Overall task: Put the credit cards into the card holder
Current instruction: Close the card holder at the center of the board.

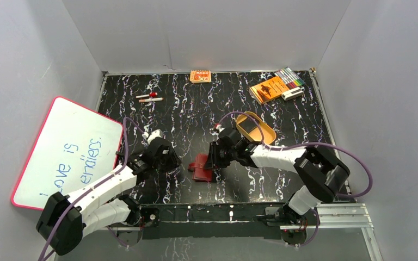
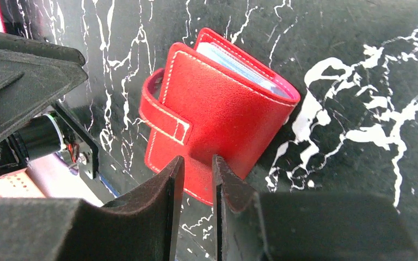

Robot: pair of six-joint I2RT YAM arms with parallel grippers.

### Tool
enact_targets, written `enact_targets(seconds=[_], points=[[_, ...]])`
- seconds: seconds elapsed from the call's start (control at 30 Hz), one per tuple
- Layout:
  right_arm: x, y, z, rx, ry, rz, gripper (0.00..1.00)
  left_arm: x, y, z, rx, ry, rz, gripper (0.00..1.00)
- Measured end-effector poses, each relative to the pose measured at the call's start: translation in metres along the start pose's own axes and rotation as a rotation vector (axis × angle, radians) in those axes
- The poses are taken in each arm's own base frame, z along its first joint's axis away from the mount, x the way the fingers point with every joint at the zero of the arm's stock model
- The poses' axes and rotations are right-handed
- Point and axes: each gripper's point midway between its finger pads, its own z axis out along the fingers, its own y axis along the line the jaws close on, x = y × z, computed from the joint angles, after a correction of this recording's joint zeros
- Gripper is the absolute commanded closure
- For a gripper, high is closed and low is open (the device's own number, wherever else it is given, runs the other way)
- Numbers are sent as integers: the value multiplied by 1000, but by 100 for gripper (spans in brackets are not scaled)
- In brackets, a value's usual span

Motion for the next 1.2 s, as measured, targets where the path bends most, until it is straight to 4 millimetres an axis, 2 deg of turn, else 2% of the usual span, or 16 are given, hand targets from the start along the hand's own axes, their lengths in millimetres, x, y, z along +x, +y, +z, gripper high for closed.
enact_targets(seconds=[0.37,0.53,0.6,0.7,0.8,0.87,1.07,1.2], points=[[1,3,21,-24,39,25,69,6,7,6,-32,24,7,66],[0,5,26,-25,47,33,69,5,4,5,-21,22,15,62],[-1,6,28,-25,48,37,69,4,-4,2,7,32,22,61],[-2,6,28,-24,48,42,69,-2,-27,-1,92,41,29,62],[-1,6,28,-23,50,44,69,-2,-52,-1,194,67,33,67],[-1,6,28,-23,49,44,69,3,-63,4,236,100,38,73],[-1,6,28,-22,49,44,69,26,-62,27,231,205,45,80],[-1,6,28,-23,49,45,64,33,-57,35,219,226,45,83]])
